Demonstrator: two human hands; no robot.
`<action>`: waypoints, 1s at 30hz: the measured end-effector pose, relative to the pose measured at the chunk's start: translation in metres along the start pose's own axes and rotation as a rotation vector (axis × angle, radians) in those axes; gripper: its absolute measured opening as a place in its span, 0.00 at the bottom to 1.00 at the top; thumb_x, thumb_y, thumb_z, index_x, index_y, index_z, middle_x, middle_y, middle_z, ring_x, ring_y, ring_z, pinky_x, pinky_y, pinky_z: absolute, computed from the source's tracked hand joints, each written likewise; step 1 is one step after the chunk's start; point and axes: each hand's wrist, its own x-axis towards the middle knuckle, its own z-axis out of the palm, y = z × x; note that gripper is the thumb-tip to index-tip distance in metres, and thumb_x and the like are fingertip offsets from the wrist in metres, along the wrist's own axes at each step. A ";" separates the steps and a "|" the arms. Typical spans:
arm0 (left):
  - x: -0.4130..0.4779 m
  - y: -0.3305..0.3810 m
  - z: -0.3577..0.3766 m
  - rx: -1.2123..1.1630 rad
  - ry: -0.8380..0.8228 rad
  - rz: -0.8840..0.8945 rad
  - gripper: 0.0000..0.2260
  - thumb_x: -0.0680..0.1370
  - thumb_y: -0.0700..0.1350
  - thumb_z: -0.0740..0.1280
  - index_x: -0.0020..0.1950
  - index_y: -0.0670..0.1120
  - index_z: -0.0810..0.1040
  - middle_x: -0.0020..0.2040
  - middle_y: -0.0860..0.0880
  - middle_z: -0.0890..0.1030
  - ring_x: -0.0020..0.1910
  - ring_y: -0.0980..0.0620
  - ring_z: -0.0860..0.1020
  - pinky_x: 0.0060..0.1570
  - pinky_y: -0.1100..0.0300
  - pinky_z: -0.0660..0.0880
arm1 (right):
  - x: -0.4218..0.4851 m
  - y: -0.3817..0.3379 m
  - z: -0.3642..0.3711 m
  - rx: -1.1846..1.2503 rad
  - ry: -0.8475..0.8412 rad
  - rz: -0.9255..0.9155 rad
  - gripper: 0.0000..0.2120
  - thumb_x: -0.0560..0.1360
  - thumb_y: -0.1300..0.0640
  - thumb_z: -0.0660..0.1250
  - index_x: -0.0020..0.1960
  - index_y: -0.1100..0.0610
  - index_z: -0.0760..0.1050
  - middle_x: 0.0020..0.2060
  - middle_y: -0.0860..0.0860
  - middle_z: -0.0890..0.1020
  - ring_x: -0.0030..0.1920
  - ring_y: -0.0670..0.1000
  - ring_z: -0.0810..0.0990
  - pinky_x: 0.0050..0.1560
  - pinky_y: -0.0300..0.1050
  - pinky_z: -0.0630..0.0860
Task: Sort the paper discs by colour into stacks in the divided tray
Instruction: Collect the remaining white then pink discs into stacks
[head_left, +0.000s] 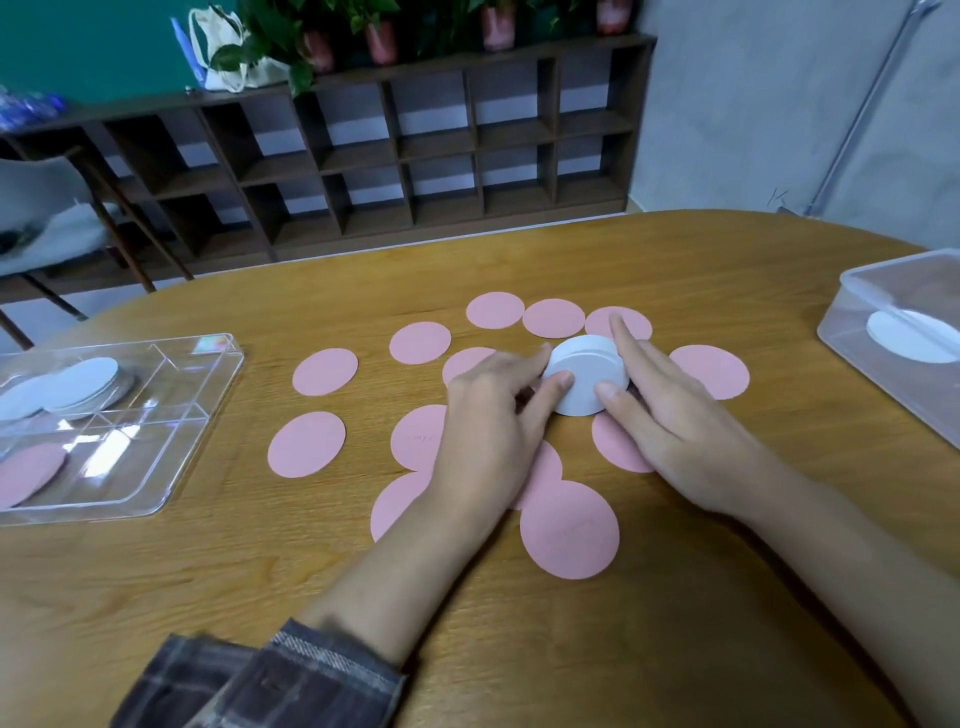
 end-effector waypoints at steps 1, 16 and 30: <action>0.000 0.000 0.002 0.064 0.001 0.030 0.09 0.82 0.47 0.70 0.54 0.42 0.86 0.37 0.52 0.78 0.37 0.55 0.73 0.40 0.60 0.70 | 0.000 -0.001 0.001 -0.036 -0.001 -0.009 0.33 0.84 0.43 0.51 0.84 0.49 0.42 0.65 0.41 0.67 0.65 0.41 0.65 0.60 0.35 0.60; -0.008 -0.001 -0.014 0.100 -0.081 0.063 0.13 0.81 0.46 0.72 0.65 0.46 0.83 0.44 0.51 0.83 0.42 0.55 0.79 0.47 0.59 0.76 | -0.007 -0.002 0.000 -0.023 0.175 -0.129 0.14 0.83 0.56 0.63 0.69 0.52 0.72 0.51 0.43 0.78 0.50 0.37 0.73 0.50 0.28 0.67; -0.044 0.005 -0.069 -0.068 0.002 0.011 0.10 0.77 0.45 0.77 0.58 0.49 0.88 0.50 0.53 0.87 0.43 0.57 0.83 0.46 0.62 0.78 | -0.028 -0.046 0.022 -0.003 0.247 -0.276 0.16 0.81 0.61 0.68 0.68 0.53 0.77 0.49 0.41 0.78 0.48 0.44 0.75 0.50 0.31 0.69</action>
